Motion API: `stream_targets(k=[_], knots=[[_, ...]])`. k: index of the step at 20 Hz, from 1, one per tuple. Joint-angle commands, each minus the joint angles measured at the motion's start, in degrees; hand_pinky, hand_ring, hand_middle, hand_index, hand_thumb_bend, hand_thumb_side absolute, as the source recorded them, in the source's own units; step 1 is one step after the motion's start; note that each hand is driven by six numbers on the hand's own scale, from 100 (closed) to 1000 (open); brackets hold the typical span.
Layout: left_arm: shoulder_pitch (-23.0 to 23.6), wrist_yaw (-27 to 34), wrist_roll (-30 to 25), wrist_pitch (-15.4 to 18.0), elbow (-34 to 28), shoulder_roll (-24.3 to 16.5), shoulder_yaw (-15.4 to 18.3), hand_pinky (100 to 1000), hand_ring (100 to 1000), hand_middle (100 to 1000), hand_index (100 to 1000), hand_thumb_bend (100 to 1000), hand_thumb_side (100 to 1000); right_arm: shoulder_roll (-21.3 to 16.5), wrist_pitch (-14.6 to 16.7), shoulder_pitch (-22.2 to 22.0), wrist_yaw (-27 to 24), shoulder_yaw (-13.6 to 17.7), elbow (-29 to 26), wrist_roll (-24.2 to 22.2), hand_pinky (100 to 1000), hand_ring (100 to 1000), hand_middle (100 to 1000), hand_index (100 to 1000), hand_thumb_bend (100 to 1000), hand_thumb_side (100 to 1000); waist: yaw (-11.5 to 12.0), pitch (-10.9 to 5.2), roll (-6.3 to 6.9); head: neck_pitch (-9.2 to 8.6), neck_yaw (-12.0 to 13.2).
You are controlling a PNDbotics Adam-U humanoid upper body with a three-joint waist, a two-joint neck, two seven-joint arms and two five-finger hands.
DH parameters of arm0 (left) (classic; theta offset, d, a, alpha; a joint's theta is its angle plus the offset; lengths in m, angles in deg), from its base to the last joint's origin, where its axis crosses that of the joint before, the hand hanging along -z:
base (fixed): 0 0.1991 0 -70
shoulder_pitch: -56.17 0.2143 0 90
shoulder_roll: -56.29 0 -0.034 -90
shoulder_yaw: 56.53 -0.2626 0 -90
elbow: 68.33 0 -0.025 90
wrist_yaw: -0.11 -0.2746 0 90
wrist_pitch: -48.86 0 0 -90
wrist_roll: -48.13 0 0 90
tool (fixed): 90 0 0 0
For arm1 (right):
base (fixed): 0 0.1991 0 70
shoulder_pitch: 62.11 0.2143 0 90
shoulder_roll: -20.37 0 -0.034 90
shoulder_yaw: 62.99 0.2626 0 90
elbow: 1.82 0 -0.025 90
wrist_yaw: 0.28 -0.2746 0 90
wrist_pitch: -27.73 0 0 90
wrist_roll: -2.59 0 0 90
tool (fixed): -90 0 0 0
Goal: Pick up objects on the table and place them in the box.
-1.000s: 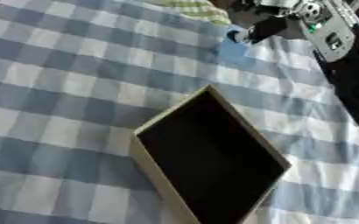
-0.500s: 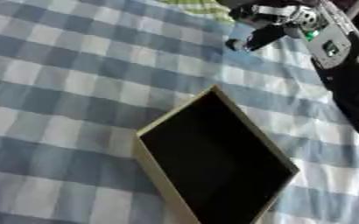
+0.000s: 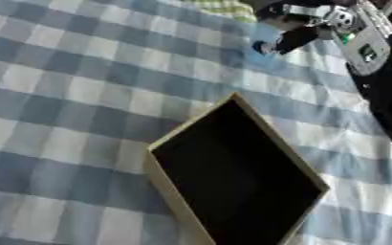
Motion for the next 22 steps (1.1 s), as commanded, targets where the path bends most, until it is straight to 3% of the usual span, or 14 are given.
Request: stream_targets(k=[1,9,14,15,16,22], knots=[[-0.28,-0.72,-0.03,0.0,-1.06,-0.51,0.09,596,680,677,751,356,576,-2.91,-0.51,0.51,-0.27,0.93,-1.13,0.83,950,995,921,1000,286,494,-0.24,-1.02,0.63,-0.74,-0.08],[-0.15,-1.02,-0.34,0.01,-1.06,-0.54,0.05,596,679,677,750,354,577,-2.92,-0.7,0.04,-0.02,0.96,-0.28,0.35,948,997,918,1000,268,537,-0.09,-0.85,0.63,-0.83,-0.2],[0.17,-1.16,-0.44,-0.09,-1.06,-0.9,0.1,597,679,677,750,353,576,-4.45,0.02,0.79,-3.3,1.82,-1.5,-0.48,948,1000,916,1000,217,561,-0.87,-1.32,0.63,-0.67,0.12],[0.26,-1.17,-0.43,-0.1,-1.06,-0.96,0.12,597,679,677,750,353,576,-4.86,0.02,1.02,-4.03,2.03,-1.76,-0.6,949,1000,917,1000,198,604,-1.1,-1.43,0.63,-0.55,0.14],[0.35,-1.16,-0.42,-0.14,-1.06,-0.99,0.12,597,678,677,750,352,576,-5.17,0.0,1.18,-4.62,2.11,-1.97,-0.79,951,1000,919,1000,214,570,-1.37,-1.53,0.63,-0.49,0.17],[0.28,-1.13,-0.66,-0.27,-1.06,-0.72,0.05,597,677,675,750,351,577,-5.1,-0.23,0.62,-4.43,1.59,-2.0,-1.88,954,1000,925,1000,229,576,-1.43,-1.44,0.63,-1.03,-0.11]])
